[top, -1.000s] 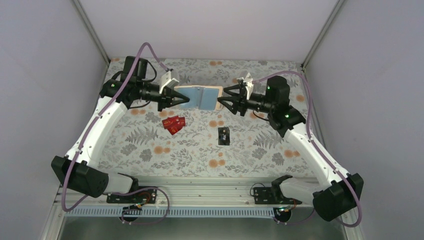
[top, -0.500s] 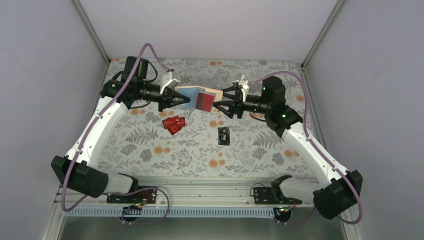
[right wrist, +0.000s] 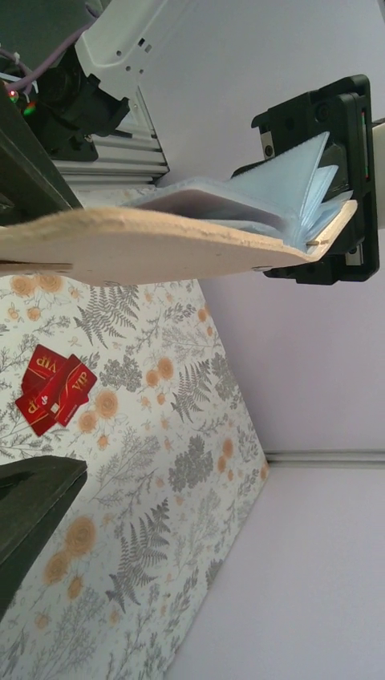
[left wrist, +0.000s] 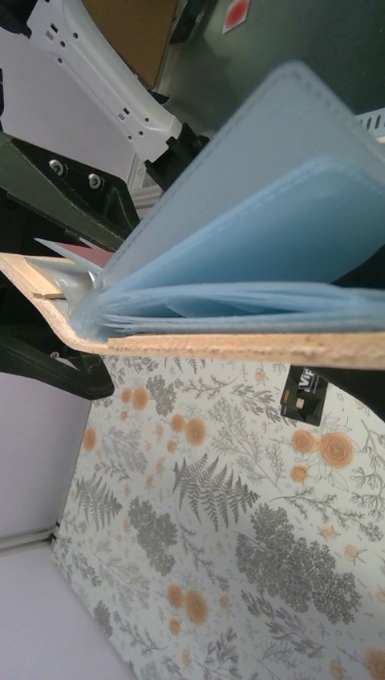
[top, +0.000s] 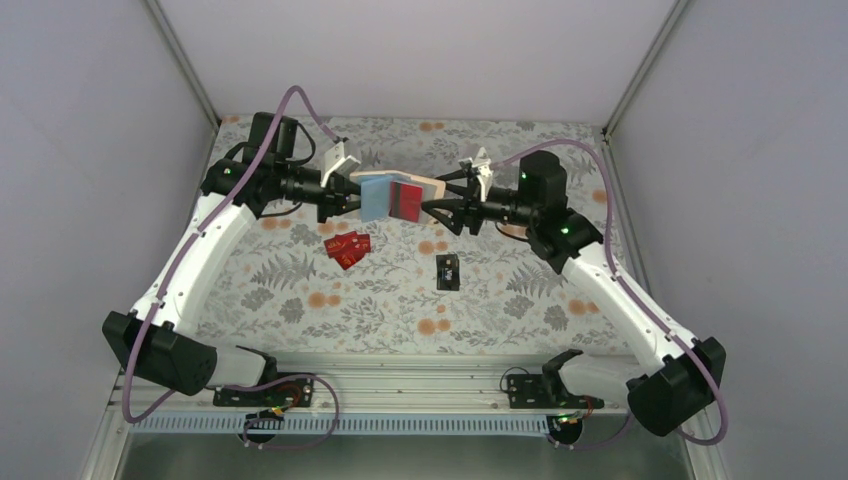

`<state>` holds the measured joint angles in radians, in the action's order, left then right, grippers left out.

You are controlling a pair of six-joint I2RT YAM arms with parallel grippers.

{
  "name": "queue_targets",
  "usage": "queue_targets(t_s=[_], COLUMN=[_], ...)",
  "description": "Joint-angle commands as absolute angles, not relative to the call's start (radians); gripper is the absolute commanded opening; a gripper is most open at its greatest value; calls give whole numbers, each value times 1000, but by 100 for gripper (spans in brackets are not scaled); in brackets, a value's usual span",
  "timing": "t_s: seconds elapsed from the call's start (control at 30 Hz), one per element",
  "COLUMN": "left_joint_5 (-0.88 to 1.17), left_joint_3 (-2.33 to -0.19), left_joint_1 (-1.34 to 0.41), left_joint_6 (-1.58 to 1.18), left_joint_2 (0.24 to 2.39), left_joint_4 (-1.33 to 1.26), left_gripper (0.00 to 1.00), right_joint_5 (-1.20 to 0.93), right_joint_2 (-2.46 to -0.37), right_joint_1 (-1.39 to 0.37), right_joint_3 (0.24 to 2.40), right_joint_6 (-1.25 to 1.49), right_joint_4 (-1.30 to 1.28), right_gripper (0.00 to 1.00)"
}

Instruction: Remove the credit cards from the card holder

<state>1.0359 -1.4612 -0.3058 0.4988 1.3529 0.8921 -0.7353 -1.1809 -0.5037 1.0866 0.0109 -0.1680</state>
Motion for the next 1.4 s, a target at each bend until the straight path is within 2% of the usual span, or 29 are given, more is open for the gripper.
queue_targets(t_s=[0.0, 0.2, 0.43, 0.6, 0.67, 0.7, 0.87, 0.9, 0.93, 0.97, 1.0, 1.07, 1.1, 1.17, 1.27, 1.3, 1.37], left_joint_5=[1092, 1102, 1110, 1113, 1114, 1114, 1107, 1103, 1095, 1074, 1040, 932, 863, 716, 554, 537, 564], left_joint_3=[-1491, -1490, -1493, -1495, -1493, -1494, -1487, -1486, -1484, -1481, -1474, -1463, -1462, -1465, -1473, -1475, -1475], left_joint_1=[-311, -308, -308, -308, -308, -308, -308, -307, -307, -308, -307, -307, -305, -302, -298, -299, -299], left_joint_6=[491, 498, 505, 502, 502, 503, 504, 502, 498, 481, 455, 394, 368, 330, 303, 297, 303], left_joint_2=[1351, 1351, 1353, 1357, 1358, 1357, 1354, 1355, 1353, 1353, 1352, 1352, 1352, 1351, 1342, 1339, 1333], left_joint_4=[881, 884, 890, 888, 889, 889, 887, 886, 881, 868, 849, 806, 788, 756, 725, 720, 725], left_gripper=[2, 2, 2, 2, 2, 2, 2, 2, 3, 7, 25, 76, 86, 92, 93, 93, 92], right_joint_5=[-681, -644, -680, -778, -791, -802, -846, -851, -851, -849, -827, -704, -532, -182, 275, 342, 337], right_joint_2=[-1126, -1111, -1105, -1132, -1150, -1159, -1200, -1202, -1205, -1207, -1210, -1232, -1256, -1338, -1516, -1563, -1616], right_joint_1=[-514, -511, -509, -511, -512, -513, -524, -526, -528, -528, -528, -529, -528, -526, -525, -525, -528], right_joint_3=[1084, 1074, 1084, 1109, 1111, 1110, 1133, 1134, 1139, 1143, 1154, 1195, 1230, 1316, 1435, 1463, 1498], right_joint_6=[-26, -50, -101, -99, -58, -34, 49, 63, 76, 90, 104, 129, 147, 215, 294, 309, 311], right_joint_4=[-199, -246, -320, -319, -271, -239, -122, -109, -102, -101, -111, -196, -266, -458, -741, -800, -833], right_gripper=[71, 73, 84, 83, 75, 67, 11, 5, 4, 4, 4, 4, 4, 4, 4, 4, 4])
